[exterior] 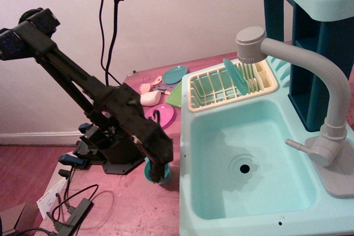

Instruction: Put cup from anywhere into sink

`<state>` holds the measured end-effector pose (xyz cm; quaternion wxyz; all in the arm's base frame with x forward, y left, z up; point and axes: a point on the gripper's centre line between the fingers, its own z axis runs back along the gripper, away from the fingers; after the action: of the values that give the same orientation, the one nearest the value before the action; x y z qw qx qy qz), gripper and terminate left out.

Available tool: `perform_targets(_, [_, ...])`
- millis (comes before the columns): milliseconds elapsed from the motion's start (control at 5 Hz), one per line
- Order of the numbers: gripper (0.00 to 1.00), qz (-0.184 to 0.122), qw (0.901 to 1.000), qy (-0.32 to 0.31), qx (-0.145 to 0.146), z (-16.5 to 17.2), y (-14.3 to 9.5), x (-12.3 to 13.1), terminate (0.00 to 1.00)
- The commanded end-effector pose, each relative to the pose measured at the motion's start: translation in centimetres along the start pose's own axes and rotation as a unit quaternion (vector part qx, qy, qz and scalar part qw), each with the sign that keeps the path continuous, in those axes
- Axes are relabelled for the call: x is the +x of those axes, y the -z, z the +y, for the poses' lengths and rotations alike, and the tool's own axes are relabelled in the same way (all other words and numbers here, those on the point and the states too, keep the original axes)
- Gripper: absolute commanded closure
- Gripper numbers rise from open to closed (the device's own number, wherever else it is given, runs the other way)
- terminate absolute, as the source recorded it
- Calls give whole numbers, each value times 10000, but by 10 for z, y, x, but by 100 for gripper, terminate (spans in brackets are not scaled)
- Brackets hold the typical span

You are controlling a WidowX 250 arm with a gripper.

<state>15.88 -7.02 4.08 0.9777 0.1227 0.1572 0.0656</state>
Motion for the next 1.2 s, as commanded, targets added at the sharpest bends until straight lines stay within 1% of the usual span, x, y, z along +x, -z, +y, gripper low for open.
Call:
perform_targets(0, [0,-96,9995,281,-139,-16,6,8,0])
perform_targets(200, [100,-130,9998,134,-86,-18,7,3,0])
perform_targets(600, [100,-349,9992,199,-20,-6,0,3,0])
perform_targets(800, [100,-502,9986,179,14,3,-8,7,0])
perform_targets(1000, [100,-774,9965,-19,300,45,-53,14,0])
